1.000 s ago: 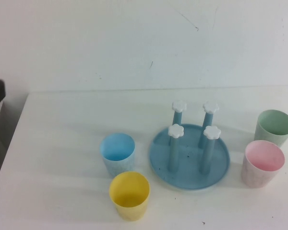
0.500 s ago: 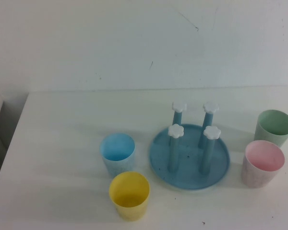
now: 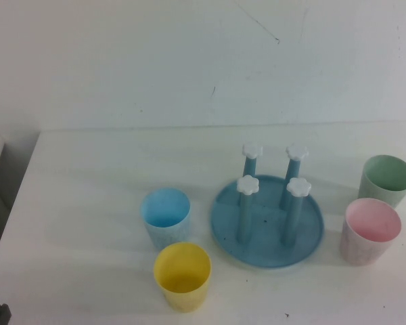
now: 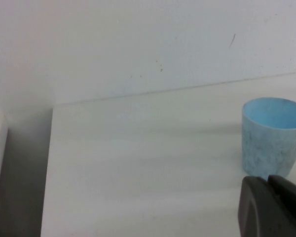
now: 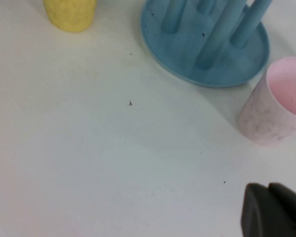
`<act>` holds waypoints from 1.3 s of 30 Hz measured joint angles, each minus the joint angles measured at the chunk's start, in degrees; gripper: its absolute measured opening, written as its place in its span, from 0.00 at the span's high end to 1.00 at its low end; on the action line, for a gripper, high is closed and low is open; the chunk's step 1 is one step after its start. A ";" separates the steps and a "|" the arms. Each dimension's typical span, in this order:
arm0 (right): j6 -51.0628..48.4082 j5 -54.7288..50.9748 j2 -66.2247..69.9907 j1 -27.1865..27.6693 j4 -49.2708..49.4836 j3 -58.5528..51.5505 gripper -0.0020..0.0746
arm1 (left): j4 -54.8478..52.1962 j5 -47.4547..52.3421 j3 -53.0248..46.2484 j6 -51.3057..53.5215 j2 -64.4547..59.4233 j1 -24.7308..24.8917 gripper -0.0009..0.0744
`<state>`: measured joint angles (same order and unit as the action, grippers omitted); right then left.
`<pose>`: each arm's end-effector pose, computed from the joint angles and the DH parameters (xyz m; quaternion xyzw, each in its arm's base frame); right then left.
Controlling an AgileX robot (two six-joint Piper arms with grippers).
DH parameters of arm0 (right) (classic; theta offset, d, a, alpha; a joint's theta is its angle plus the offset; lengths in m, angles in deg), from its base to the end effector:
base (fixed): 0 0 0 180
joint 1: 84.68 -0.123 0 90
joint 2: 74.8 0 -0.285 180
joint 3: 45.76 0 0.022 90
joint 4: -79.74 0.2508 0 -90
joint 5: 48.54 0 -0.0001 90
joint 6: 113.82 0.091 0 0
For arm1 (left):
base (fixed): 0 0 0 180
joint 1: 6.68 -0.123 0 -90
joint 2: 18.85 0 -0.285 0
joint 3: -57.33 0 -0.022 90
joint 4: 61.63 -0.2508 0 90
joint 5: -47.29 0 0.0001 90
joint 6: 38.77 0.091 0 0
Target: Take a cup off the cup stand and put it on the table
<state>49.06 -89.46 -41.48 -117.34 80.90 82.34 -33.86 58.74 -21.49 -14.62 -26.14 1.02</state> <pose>0.0695 0.0460 0.2686 -0.3718 0.8103 0.0705 0.4475 0.0544 -0.0159 0.1881 0.0604 0.7421 -0.0973 0.6604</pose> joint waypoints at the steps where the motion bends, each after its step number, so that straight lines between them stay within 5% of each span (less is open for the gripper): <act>1: 0.00 0.00 0.00 0.00 0.00 0.00 0.98 | 0.00 -0.04 0.00 -0.47 0.00 0.00 0.99; 12: 0.00 0.00 0.00 0.00 0.00 0.00 0.98 | -21.70 3.99 0.00 -25.34 0.00 0.00 0.99; 39: 0.00 0.09 0.00 0.00 0.12 0.00 0.98 | -21.60 6.32 0.00 -26.13 0.00 0.00 0.99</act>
<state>49.06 -89.36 -41.48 -117.34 81.02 82.34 -55.45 65.06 -21.49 -40.75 -26.14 1.02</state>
